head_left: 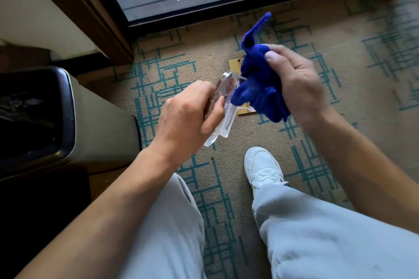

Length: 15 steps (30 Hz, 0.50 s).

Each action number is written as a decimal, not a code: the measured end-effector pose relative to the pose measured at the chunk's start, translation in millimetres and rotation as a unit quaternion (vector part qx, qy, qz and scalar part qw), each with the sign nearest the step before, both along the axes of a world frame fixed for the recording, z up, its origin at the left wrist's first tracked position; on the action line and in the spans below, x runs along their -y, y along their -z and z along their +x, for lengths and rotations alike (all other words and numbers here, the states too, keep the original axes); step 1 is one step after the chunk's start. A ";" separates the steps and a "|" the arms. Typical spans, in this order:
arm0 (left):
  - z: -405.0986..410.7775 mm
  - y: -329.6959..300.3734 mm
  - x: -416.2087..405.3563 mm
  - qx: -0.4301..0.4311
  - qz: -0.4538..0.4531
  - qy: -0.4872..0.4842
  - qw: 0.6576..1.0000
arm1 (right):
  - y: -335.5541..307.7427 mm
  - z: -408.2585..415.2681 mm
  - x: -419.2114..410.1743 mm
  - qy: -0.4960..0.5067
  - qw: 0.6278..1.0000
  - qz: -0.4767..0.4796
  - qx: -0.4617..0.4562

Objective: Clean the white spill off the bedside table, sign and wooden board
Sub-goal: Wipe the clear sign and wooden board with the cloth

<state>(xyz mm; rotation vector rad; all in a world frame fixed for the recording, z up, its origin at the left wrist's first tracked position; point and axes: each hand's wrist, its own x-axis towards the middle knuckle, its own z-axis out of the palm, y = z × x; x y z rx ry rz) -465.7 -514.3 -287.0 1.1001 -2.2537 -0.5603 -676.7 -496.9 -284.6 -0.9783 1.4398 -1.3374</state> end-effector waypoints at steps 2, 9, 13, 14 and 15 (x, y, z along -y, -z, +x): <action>-3.1 -1.4 -0.2 -0.014 0.011 -0.023 1.000 | 0.5 4.9 0.6 -0.004 0.982 -0.021 -0.186; -14.9 -1.0 0.5 -0.040 0.005 -0.094 0.995 | 14.5 30.0 -8.5 0.001 0.783 -0.079 -0.617; -16.4 3.1 0.4 -0.054 0.023 -0.112 0.992 | 18.2 37.1 -11.2 0.009 0.722 -0.088 -0.686; -17.0 4.0 -0.1 -0.053 0.029 -0.111 0.992 | 18.4 37.8 -11.9 0.006 0.710 -0.084 -0.699; -17.8 4.8 -0.4 -0.048 0.034 -0.111 0.992 | 18.0 38.5 -12.6 0.001 0.697 -0.079 -0.712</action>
